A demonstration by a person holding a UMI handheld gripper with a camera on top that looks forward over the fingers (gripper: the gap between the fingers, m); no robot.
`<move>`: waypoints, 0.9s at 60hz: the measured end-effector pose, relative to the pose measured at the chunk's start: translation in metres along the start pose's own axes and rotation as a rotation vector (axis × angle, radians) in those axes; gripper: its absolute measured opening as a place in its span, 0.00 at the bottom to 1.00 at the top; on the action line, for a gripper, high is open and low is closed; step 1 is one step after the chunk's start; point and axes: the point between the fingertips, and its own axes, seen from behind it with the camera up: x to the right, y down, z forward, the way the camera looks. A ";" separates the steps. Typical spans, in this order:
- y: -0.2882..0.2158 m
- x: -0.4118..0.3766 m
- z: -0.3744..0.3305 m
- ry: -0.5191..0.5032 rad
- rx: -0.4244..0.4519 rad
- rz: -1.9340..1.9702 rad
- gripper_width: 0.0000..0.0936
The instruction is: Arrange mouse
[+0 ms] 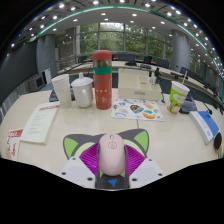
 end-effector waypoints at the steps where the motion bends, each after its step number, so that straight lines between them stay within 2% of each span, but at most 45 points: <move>1: 0.003 0.000 0.002 0.000 -0.005 0.000 0.35; 12: 0.016 -0.002 0.008 0.006 -0.044 0.030 0.55; 14: 0.016 -0.002 0.004 0.010 -0.051 0.028 0.67; 17: 0.013 -0.005 -0.006 0.002 -0.053 0.025 0.90; 18: 0.011 -0.005 -0.010 0.001 -0.050 0.024 0.93; 20: 0.007 -0.005 -0.021 0.006 -0.044 0.020 0.89; 34: -0.013 -0.017 -0.149 0.061 -0.001 0.030 0.91; 44: -0.010 -0.019 -0.244 0.123 0.039 0.019 0.92; 54: 0.005 -0.026 -0.304 0.141 0.055 0.043 0.91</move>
